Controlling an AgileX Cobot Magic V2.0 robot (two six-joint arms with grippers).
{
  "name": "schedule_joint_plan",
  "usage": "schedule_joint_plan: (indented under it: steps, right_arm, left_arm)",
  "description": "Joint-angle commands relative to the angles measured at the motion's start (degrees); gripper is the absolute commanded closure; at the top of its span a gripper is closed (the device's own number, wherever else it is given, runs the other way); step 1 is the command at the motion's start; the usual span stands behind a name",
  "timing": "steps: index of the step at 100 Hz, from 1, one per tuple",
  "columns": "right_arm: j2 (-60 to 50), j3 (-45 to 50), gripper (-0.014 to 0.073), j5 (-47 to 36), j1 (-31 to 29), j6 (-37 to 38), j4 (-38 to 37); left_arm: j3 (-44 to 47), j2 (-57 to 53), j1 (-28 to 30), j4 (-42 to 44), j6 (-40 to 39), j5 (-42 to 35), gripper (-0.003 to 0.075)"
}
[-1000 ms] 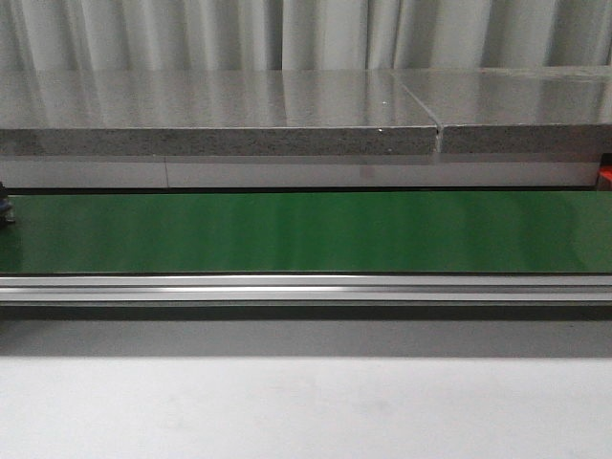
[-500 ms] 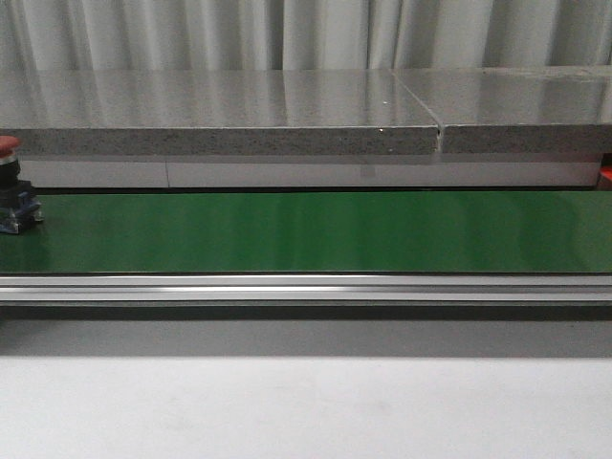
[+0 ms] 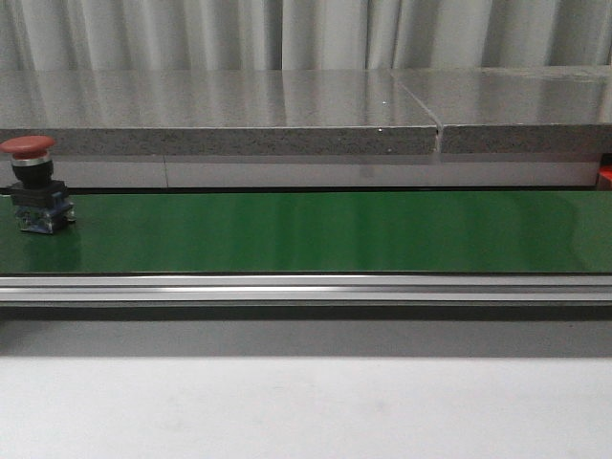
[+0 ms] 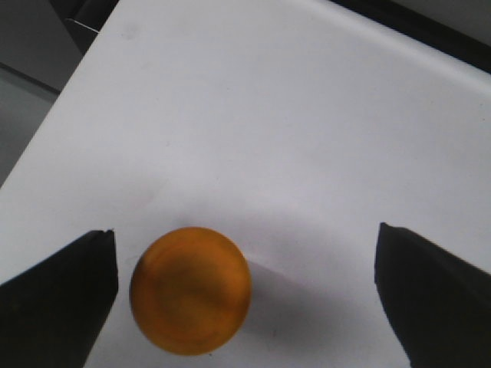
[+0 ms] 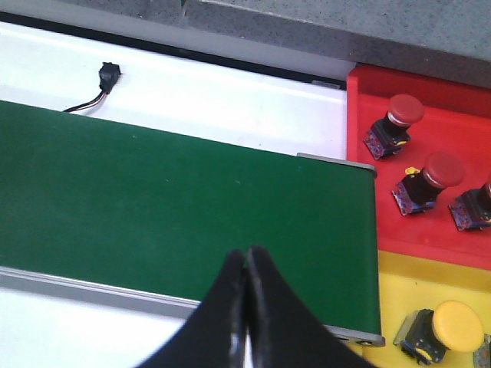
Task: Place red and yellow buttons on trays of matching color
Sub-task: 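Grasp a yellow button with the left gripper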
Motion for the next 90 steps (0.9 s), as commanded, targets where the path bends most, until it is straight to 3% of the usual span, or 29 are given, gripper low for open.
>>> schedule_joint_plan:
  steps: [1,25,46,60,77,90]
  right_arm:
    - [-0.5,-1.5,0.0662,-3.3,-0.1,-0.4,-0.3]
    - [-0.5,-1.5,0.0662,-3.3,-0.1,-0.4,-0.3]
    - [-0.5,-1.5,0.0662,-3.3,-0.1,-0.4,-0.3]
    - [-0.5,-1.5,0.0662,-3.3,-0.1,-0.4,-0.3]
    - [-0.5,-1.5,0.0662,-3.3,-0.1,-0.4,-0.3]
    - [-0.5,-1.5,0.0662,-3.3,-0.1,-0.4,-0.3]
  left_arm:
    - [-2.9,-2.0,0.4,-0.3,-0.6,-2.1,0.0062]
    - [-4.9,0.8,1.6,-0.3,-1.9,-2.1,0.0074]
    - [-5.2,1.2,1.7,-0.2,-1.9,-2.0,0.016]
    - [-5.2,1.2,1.7,-0.1,-1.9,-1.7,0.0306]
    - [-5.8,1.0,1.7,-0.1,-1.9,1.3,0.0551]
    - [-7.8,-0.4,1.7,-0.9,-1.9,4.8,0.065]
